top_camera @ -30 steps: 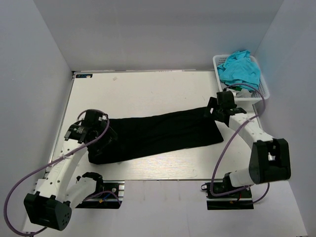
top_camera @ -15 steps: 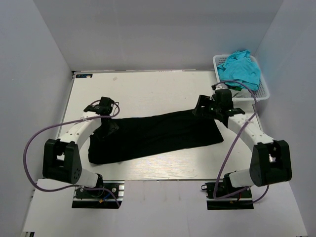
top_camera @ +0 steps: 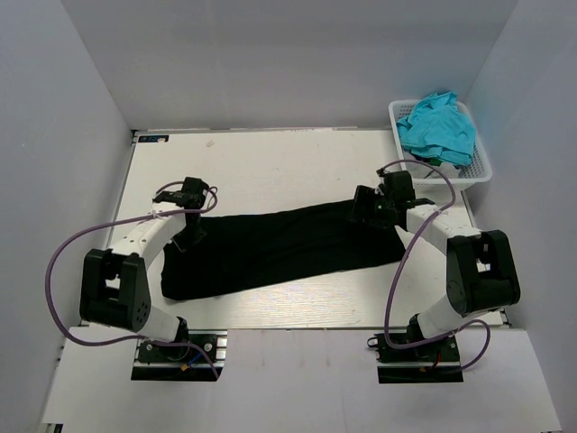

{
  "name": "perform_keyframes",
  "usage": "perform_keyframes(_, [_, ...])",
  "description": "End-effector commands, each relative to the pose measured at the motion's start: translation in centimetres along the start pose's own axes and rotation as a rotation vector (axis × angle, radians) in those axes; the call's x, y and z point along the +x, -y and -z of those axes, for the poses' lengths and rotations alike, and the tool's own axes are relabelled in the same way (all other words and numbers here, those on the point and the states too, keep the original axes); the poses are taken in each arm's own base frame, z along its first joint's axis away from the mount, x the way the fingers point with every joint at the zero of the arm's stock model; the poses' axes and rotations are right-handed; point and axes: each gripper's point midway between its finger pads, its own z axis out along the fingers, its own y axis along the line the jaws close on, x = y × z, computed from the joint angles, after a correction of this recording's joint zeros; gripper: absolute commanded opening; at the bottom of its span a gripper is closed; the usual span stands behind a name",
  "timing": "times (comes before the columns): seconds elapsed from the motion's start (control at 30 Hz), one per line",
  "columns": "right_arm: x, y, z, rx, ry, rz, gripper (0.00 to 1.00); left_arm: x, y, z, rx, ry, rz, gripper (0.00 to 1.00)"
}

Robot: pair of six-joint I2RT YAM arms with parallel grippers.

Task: Fold and stack the t-shirts
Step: Fold the other side of the tshirt into a rectangle

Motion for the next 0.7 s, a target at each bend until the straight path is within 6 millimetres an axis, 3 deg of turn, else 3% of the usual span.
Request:
perform_keyframes(0.0, [0.0, 0.4, -0.4, 0.01, 0.007, -0.009, 0.9, -4.1, 0.1, 2.6, 0.053, 0.17, 0.094, 0.0])
perform_keyframes(0.1, [0.3, 0.8, -0.6, 0.032, -0.003, -0.016, 0.9, -5.8, -0.4, 4.5, 0.091, 0.238, 0.146, 0.0])
perform_keyframes(0.17, [0.5, 1.0, -0.7, 0.037, -0.005, -0.023, 0.9, -5.9, -0.7, 5.1, 0.109, 0.255, 0.145, 0.0])
perform_keyframes(0.33, [1.1, 1.1, -1.0, 0.036, -0.022, -0.034, 0.9, -3.7, -4.0, 4.2, -0.004, 0.214, 0.19, 0.0])
perform_keyframes(0.47, [1.5, 1.1, -1.3, 0.025, -0.04, -0.036, 0.9, -0.5, -6.0, 1.8, -0.065, 0.167, 0.26, 0.0])
perform_keyframes(0.57, [1.6, 1.0, -1.3, 0.022, -0.044, -0.031, 0.9, -0.2, -6.0, 0.5, -0.087, 0.144, 0.311, 0.25])
perform_keyframes(0.67, [1.2, 1.2, -1.1, 0.034, -0.037, -0.026, 0.9, -0.5, -6.6, -0.4, -0.19, 0.144, 0.327, 0.38])
